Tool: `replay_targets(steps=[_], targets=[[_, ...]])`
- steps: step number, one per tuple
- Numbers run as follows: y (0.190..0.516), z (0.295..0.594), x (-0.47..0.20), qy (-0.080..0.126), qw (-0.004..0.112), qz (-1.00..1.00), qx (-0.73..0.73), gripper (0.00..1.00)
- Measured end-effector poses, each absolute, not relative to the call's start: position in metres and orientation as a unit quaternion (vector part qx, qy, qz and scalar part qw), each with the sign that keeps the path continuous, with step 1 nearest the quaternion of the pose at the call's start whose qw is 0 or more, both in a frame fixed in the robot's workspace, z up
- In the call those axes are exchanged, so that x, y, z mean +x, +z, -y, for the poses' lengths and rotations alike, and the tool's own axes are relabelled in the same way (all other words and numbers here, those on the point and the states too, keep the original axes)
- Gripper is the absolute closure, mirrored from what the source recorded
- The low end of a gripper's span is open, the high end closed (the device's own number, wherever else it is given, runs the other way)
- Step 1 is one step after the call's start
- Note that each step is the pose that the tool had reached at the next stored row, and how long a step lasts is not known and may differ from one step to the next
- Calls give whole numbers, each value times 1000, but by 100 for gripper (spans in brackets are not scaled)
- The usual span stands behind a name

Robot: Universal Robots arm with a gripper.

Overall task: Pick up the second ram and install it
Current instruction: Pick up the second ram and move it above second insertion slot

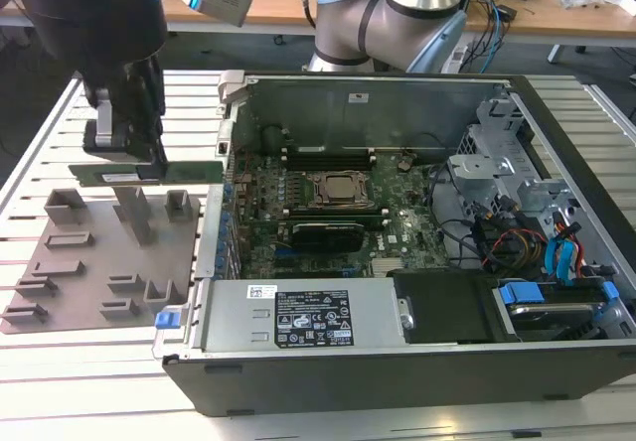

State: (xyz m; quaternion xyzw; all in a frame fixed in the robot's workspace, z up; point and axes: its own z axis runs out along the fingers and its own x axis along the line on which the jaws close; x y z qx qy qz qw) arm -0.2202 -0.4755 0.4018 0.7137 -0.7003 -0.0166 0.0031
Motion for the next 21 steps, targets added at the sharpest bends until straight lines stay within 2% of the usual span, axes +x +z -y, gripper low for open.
replay_targets(steps=[21], targets=[[402, 476, -80, -17, 3, 700, 714, 87]])
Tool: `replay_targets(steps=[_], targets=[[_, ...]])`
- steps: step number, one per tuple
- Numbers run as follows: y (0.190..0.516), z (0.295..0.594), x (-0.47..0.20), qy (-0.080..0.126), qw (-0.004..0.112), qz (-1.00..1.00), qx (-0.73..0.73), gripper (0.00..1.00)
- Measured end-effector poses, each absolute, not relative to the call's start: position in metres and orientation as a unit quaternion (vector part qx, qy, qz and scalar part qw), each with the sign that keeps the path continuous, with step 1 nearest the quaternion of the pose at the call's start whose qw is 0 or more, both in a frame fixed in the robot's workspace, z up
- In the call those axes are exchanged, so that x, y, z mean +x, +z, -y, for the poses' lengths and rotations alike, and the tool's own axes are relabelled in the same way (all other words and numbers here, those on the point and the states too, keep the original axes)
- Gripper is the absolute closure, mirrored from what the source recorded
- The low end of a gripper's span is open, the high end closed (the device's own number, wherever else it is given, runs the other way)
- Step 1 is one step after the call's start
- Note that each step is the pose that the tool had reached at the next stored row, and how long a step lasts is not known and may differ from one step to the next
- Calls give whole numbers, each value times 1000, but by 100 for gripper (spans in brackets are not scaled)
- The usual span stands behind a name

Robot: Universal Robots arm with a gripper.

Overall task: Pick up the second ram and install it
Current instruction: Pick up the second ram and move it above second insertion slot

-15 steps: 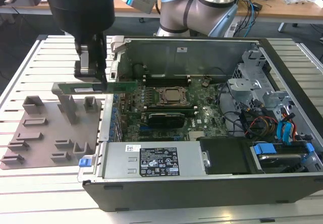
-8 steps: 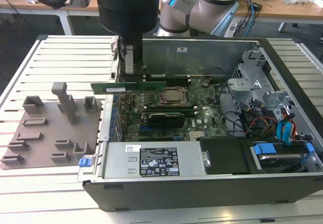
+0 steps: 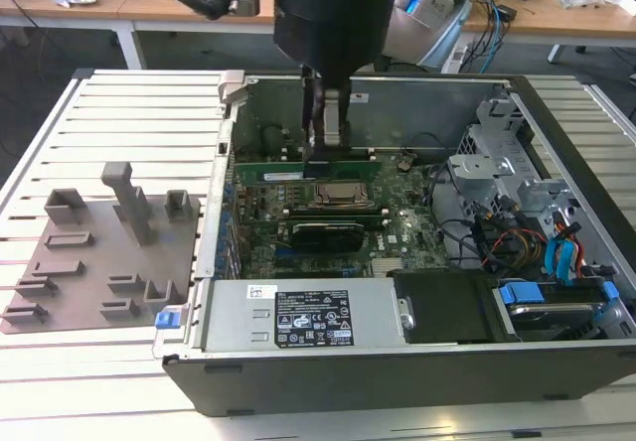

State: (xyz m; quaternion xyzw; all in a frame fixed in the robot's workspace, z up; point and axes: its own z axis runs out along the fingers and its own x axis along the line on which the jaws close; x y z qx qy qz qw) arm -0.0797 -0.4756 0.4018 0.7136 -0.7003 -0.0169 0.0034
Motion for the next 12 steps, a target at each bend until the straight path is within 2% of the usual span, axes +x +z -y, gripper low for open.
replay_targets(steps=[12], targets=[[402, 475, -8, -17, 4, 700, 714, 87]])
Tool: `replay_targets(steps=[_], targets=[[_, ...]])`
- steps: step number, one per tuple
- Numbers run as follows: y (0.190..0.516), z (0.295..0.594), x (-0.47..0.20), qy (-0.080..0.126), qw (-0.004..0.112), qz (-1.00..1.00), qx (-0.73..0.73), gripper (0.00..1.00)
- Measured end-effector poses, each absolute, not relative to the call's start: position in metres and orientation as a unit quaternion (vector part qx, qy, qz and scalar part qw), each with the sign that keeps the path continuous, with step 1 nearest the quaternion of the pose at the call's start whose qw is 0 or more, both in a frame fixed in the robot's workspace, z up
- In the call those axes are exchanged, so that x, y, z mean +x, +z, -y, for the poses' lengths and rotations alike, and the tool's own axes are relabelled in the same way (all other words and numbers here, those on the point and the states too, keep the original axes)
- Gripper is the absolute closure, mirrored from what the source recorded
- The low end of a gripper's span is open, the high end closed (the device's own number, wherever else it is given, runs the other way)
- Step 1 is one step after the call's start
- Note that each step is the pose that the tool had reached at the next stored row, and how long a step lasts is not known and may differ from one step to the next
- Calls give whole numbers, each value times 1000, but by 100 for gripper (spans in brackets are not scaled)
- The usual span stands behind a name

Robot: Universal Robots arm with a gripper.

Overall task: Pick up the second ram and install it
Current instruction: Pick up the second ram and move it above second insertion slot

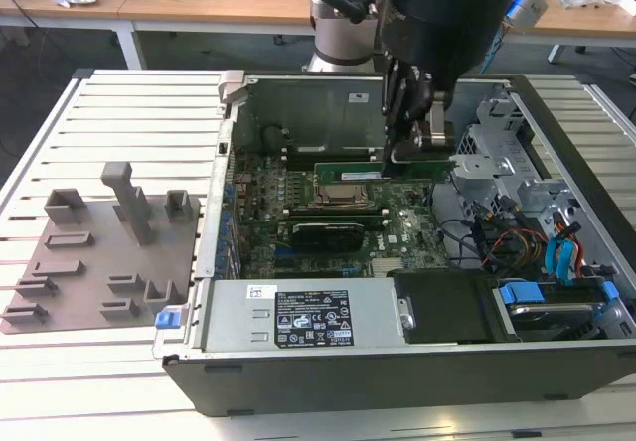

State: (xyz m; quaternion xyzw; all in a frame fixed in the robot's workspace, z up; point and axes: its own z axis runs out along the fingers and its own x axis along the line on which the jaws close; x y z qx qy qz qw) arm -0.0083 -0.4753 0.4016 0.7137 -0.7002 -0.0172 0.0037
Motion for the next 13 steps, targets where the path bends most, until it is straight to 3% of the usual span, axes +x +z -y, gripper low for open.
replay_targets(steps=[5, 8, 13], targets=[[399, 475, 9, -18, 4, 701, 713, 87], [395, 473, 10, -31, -10, 705, 709, 87], [385, 453, 10, -32, -11, 707, 707, 87]])
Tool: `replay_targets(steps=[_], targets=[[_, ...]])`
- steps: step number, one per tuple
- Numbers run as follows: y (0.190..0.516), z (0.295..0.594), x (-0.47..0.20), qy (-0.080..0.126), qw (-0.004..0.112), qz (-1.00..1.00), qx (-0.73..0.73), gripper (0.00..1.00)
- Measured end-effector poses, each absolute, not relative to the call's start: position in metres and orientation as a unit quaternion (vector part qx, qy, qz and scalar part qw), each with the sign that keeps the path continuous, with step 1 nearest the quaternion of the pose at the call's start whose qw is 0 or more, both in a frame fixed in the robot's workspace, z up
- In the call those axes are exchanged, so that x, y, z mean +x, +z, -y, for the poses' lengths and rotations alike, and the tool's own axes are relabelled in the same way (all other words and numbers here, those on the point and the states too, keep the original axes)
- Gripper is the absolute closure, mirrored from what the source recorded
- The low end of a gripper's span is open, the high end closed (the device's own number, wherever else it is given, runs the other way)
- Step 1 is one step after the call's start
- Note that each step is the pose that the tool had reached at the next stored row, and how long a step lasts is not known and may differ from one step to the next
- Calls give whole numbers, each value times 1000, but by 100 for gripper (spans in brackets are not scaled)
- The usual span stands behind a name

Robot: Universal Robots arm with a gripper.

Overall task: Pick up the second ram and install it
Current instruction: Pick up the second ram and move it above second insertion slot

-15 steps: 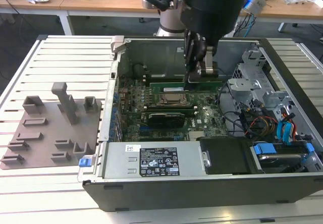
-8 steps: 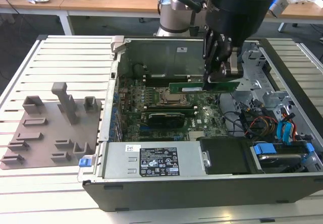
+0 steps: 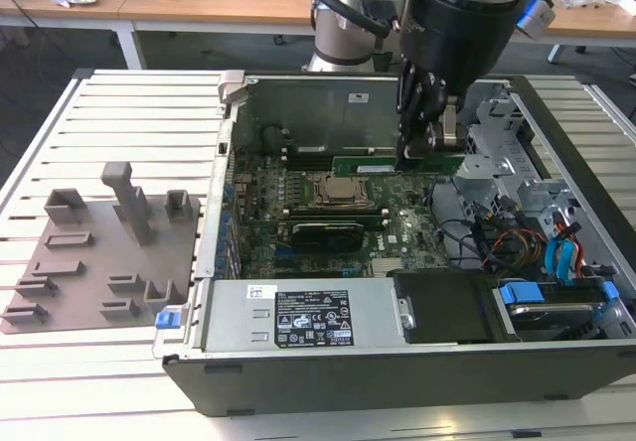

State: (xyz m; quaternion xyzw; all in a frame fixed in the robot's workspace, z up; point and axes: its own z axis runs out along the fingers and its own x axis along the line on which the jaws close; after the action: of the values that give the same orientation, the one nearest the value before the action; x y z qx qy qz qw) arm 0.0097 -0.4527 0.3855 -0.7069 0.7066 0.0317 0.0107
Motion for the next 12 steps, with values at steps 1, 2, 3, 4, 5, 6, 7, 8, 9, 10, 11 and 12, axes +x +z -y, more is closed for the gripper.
replay_targets(steps=[1, 2, 3, 4, 5, 6, 7, 8, 9, 10, 11, 12], targets=[[384, 444, 10, 32, 11, -707, -707, 87], [382, 437, 10, 32, 11, -707, -707, 87], [378, 430, 10, 32, 11, -707, -707, 87], [373, 421, 10, 32, 11, -707, -707, 87], [369, 414, 10, 32, 11, -707, -707, 87], [367, 411, 9, 32, 11, -707, -707, 87], [366, 409, 9, 32, 11, -707, -707, 87], [365, 408, 8, 32, 11, -707, -707, 87], [364, 406, 5, 32, 11, -707, -707, 87], [363, 405, 2, 32, 11, -707, -707, 87], [363, 405, 2, 32, 11, -707, -707, 87], [363, 405, 2, 32, 11, -707, -707, 87]])
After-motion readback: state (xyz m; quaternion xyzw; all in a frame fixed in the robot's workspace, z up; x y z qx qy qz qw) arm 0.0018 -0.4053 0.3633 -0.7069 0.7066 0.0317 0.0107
